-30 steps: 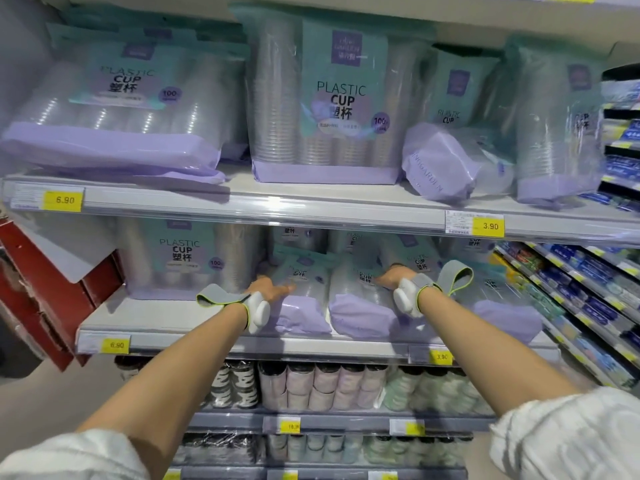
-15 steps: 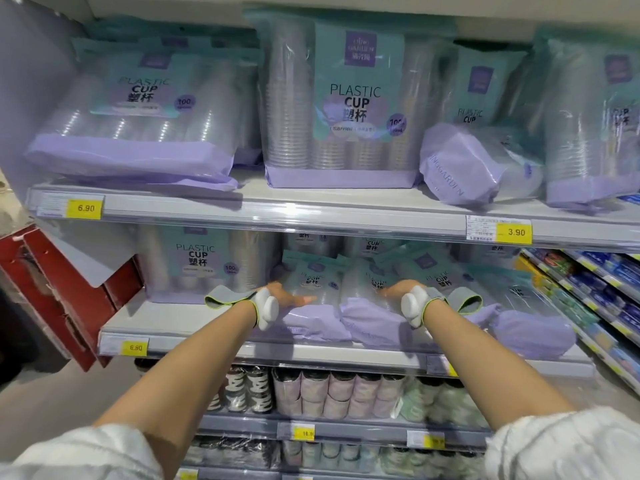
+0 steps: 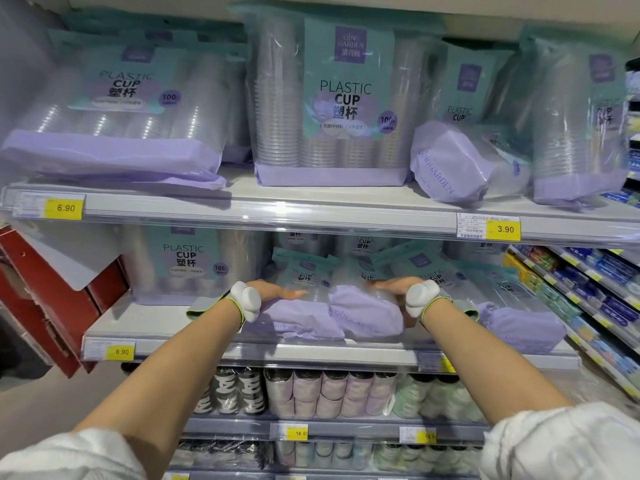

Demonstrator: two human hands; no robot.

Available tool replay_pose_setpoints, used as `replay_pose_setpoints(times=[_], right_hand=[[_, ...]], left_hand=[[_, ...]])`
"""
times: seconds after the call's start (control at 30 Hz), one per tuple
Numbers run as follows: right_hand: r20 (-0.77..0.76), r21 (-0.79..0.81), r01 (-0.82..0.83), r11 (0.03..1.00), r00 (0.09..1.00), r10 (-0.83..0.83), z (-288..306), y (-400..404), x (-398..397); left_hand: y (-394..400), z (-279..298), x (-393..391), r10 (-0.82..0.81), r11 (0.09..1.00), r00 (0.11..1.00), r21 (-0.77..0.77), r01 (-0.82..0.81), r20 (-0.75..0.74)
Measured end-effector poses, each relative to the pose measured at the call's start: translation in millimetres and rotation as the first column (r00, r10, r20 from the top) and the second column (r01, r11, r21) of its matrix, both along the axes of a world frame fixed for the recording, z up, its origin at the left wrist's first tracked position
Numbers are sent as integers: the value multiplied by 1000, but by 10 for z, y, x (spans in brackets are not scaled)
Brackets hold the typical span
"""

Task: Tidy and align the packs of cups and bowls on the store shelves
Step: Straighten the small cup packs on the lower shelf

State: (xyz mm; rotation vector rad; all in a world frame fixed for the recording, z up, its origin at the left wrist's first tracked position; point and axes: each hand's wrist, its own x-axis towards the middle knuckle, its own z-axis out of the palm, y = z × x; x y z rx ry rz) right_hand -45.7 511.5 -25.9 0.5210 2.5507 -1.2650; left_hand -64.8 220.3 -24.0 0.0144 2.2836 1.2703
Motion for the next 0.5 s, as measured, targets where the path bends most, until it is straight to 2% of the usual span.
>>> replay_pose_setpoints(times=[0.1, 0.2, 0.3, 0.4, 0.5], right_hand=[[27, -87, 55, 995, 998, -53, -47, 100, -130], [128, -312, 185, 932, 980, -152, -1, 33, -59], [170, -438, 155, 886, 981, -88, 51, -17, -11], [91, -589, 137, 796, 990, -103, 132, -64, 10], [62, -634, 160, 757, 986, -157, 209, -48, 47]], left_hand=[[9, 32, 57, 6, 999, 1000, 54, -6, 1], [13, 5, 50, 13, 990, 997, 142, -24, 76], [-19, -47, 29, 64, 975, 990, 204, -88, 123], [-49, -98, -12, 26, 982, 992, 182, -47, 120], [-122, -135, -46, 1, 988, 989, 151, -23, 147]])
